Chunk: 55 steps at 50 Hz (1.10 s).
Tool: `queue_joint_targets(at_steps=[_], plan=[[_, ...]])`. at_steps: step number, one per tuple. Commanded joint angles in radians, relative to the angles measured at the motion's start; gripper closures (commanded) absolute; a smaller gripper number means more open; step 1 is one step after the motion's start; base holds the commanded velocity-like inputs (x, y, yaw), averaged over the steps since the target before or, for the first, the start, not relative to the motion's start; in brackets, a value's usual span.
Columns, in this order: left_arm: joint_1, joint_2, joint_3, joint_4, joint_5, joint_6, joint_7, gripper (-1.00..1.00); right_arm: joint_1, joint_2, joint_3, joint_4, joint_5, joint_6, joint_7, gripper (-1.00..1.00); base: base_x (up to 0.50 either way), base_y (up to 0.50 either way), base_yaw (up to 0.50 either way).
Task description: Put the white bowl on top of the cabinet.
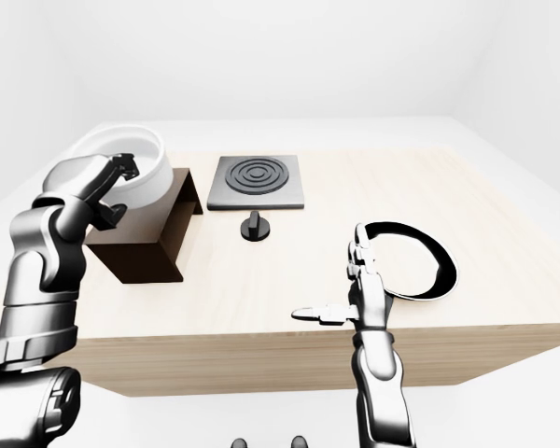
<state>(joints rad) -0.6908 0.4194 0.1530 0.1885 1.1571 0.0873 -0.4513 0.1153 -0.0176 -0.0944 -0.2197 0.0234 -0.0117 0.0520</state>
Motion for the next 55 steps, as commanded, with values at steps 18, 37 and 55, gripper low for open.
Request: queue_joint_targets(at_steps=[18, 37, 55], plan=[[-0.057, 0.058, 0.005, 0.272, -0.140, 0.000, 0.261, 1.00, -0.003, -0.001, 0.000, 0.000, -0.001, 0.002, -0.003, -1.00, 0.00, 0.00, 0.00], [-0.084, 0.061, -0.019, 0.403, -0.187, 0.000, 0.370, 1.00, -0.002, 0.001, 0.006, 0.004, -0.006, -0.003, -0.005, -1.00, 0.00, 0.00, 0.00], [-0.099, 0.060, -0.030, 0.483, -0.213, 0.000, 0.450, 1.00, 0.003, 0.001, 0.005, -0.001, -0.005, -0.003, -0.002, -1.00, 0.00, 0.00, 0.00]])
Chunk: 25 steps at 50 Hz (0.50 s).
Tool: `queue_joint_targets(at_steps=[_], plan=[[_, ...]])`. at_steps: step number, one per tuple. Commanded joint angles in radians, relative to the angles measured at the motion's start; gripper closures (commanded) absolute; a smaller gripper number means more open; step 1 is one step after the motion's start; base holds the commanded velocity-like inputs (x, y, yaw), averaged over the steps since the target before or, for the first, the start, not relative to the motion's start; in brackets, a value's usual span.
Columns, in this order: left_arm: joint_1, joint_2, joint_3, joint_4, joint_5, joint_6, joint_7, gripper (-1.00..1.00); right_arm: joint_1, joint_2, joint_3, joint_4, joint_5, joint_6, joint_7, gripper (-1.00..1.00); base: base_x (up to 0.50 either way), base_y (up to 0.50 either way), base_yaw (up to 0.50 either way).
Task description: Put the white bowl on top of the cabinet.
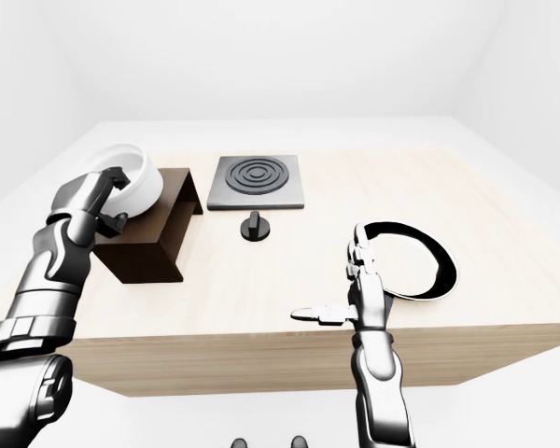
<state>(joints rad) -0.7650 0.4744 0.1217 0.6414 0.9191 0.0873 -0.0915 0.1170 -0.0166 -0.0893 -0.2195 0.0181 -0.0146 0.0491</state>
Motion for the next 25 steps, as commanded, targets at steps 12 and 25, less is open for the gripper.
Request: queue_joint_targets(at_steps=[12, 25], plan=[[-0.033, 0.000, -0.005, 0.068, 0.015, 0.000, 0.119, 1.00, 0.001, 0.000, 0.002, 0.000, -0.001, -0.001, 0.001, -1.00, 0.00, 0.00, 0.00], [-0.044, -0.009, -0.013, 0.106, -0.005, 0.000, 0.145, 1.00, 0.002, 0.000, 0.002, -0.001, -0.001, 0.000, 0.002, -1.00, 0.00, 0.00, 0.00]])
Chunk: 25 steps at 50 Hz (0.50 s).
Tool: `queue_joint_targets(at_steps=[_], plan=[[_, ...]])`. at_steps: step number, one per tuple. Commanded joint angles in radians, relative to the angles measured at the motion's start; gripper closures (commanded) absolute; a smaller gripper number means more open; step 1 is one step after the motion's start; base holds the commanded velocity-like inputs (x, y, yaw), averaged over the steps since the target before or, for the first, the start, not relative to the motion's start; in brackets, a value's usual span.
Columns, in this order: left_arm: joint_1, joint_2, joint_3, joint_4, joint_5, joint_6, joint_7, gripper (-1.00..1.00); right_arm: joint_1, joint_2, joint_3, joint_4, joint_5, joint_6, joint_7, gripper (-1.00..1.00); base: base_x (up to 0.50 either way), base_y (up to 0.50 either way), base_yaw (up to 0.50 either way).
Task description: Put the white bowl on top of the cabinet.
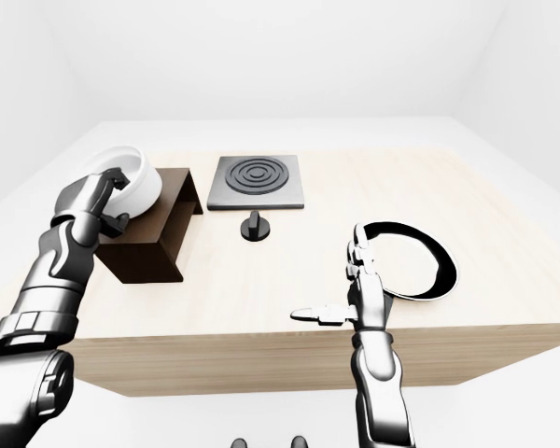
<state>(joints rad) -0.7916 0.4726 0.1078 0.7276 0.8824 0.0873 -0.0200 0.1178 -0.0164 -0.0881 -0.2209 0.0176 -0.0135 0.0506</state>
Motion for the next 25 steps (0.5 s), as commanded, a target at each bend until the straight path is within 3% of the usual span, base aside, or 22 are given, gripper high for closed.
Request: queue_joint_targets(at_steps=[1, 14, 15, 16, 17, 25], plan=[[-0.021, -0.007, 0.001, 0.030, 0.030, 0.000, 0.079, 1.00, 0.001, 0.000, 0.001, 0.001, -0.001, -0.002, 0.001, -1.00, 0.00, 0.00, 0.00], [-0.043, -0.016, -0.012, 0.079, 0.013, 0.000, 0.110, 1.00, -0.001, -0.001, 0.000, 0.004, 0.001, -0.003, 0.003, -1.00, 0.00, 0.00, 0.00], [-0.044, -0.016, -0.013, 0.079, 0.013, 0.000, 0.110, 0.57, -0.001, -0.001, 0.000, 0.004, 0.001, -0.003, 0.003, -1.00, 0.00, 0.00, 0.00], [-0.041, -0.017, -0.016, 0.075, 0.017, 0.000, 0.112, -0.88, -0.002, 0.000, 0.001, 0.007, 0.000, -0.005, 0.002, -1.00, 0.00, 0.00, -0.01], [-0.041, -0.019, -0.017, 0.068, 0.017, 0.000, 0.103, -1.00, -0.001, 0.000, 0.002, 0.008, -0.002, -0.006, 0.002, -1.00, 0.00, 0.00, 0.00], [-0.036, -0.021, -0.016, 0.049, 0.030, 0.000, 0.102, -1.00, -0.001, 0.000, 0.002, 0.009, -0.002, -0.008, 0.002, -1.00, 0.00, 0.00, 0.00]])
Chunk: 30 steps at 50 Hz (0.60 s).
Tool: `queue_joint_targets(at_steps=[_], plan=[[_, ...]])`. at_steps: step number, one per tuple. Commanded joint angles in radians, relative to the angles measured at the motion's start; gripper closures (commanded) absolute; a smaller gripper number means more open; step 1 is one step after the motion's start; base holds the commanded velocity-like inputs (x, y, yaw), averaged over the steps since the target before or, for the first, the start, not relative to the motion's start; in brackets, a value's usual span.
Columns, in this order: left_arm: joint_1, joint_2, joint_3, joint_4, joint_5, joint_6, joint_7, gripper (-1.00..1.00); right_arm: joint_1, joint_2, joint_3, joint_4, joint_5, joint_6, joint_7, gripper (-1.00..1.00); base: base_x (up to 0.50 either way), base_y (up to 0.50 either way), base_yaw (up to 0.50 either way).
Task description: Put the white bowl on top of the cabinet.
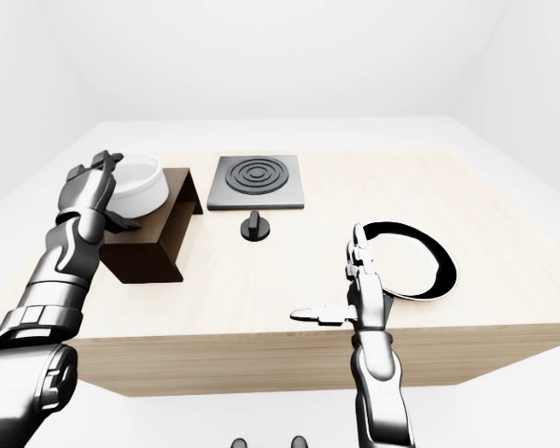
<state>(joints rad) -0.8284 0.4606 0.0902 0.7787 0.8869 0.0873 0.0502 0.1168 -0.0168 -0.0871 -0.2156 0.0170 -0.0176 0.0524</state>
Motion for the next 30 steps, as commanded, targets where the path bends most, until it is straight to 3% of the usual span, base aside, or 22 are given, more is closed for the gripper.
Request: queue_joint_targets(at_steps=[1, 24, 30], plan=[[0.003, -0.009, 0.001, -0.006, 0.028, 0.000, 0.032, -1.00, 0.000, 0.000, 0.001, 0.003, -0.001, -0.003, 0.001, -1.00, 0.00, 0.00, 0.00], [0.009, -0.011, 0.005, -0.008, 0.026, 0.000, 0.036, -1.00, 0.000, 0.000, 0.002, 0.005, -0.003, -0.004, 0.001, -1.00, 0.00, 0.00, 0.00], [0.067, -0.020, 0.007, -0.122, 0.048, 0.000, -0.010, -1.00, -0.001, 0.000, 0.001, 0.004, -0.002, -0.002, 0.001, -1.00, 0.00, 0.00, 0.00]])
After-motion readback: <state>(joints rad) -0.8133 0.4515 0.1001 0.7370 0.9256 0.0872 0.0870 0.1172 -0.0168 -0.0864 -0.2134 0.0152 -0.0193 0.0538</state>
